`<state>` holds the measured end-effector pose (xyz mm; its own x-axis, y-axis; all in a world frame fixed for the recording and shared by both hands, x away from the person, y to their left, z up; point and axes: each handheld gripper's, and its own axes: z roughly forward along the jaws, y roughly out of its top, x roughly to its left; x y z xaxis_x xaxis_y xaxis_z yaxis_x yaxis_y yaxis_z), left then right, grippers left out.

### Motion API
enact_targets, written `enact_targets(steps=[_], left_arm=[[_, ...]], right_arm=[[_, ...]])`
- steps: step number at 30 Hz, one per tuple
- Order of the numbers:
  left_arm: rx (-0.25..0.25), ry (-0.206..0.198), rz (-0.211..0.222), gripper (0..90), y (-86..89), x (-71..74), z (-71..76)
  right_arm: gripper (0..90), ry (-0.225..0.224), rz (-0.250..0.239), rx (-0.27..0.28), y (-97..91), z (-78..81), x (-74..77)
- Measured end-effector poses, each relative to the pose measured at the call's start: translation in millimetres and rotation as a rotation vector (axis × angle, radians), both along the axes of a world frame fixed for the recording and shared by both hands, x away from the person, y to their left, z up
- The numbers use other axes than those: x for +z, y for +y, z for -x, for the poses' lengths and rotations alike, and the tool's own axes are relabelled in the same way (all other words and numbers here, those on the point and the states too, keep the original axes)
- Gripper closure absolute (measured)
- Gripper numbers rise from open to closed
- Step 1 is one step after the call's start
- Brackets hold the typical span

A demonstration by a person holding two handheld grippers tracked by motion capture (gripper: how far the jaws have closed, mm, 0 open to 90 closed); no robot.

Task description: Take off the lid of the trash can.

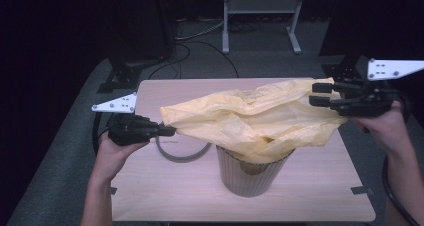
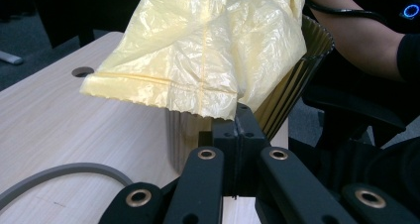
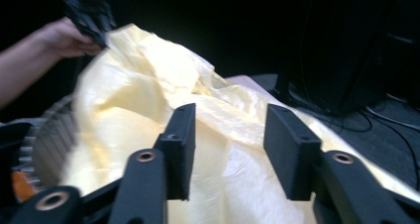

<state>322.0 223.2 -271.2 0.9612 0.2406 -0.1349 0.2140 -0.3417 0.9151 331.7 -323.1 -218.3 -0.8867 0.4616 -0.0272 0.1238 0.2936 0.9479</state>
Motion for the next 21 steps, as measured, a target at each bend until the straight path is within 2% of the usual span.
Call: enact_targets(steps=[3, 7, 8, 10, 11, 14, 16, 18, 19, 20, 21], left_arm=[[-0.003, 0.002, -0.001, 89.7, -0.1, -0.3, -0.4], [-0.005, 0.006, -0.004, 89.7, -1.0, -1.0, -0.4], [-0.006, 0.006, -0.005, 89.7, -1.2, -1.1, -0.5], [-0.007, 0.006, -0.006, 89.7, -1.5, -1.3, -0.7], [-0.006, 0.005, -0.005, 89.7, -1.7, -1.4, -0.8], [-0.007, 0.005, -0.007, 89.7, -2.1, -1.6, -1.2], [-0.003, 0.01, -0.008, 89.7, -1.8, -2.4, -1.5], [0.016, 0.007, 0.002, 88.8, 0.1, -3.3, -1.2], [0.043, -0.002, 0.008, 79.0, 2.2, -2.8, -0.6], [0.054, -0.007, 0.016, 73.0, 5.0, -1.4, 0.5], [0.063, -0.017, 0.035, 71.5, 8.3, 0.8, 1.9]], right_arm=[[51.5, 0.011, 0.019, 0.005, 9.3, -12.7, -5.8], [52.8, 0.049, 0.067, 0.014, 22.1, -27.9, -14.7], [55.0, 0.058, 0.068, 0.016, 24.5, -30.7, -16.4], [66.3, 0.071, 0.071, 0.02, 27.8, -34.0, -18.6], [74.6, 0.071, 0.076, 0.011, 28.8, -34.8, -19.2], [89.5, 0.086, 0.11, 0.0, 31.4, -35.7, -21.6], [90.0, 0.092, 0.117, -0.001, 31.7, -35.0, -23.0], [90.0, 0.094, 0.101, 0.002, 29.1, -33.0, -22.7], [90.0, 0.092, 0.087, 0.009, 27.1, -31.4, -21.8], [90.0, 0.089, 0.072, 0.013, 24.8, -29.5, -20.4], [90.0, 0.087, 0.063, 0.012, 22.6, -27.5, -18.7]])
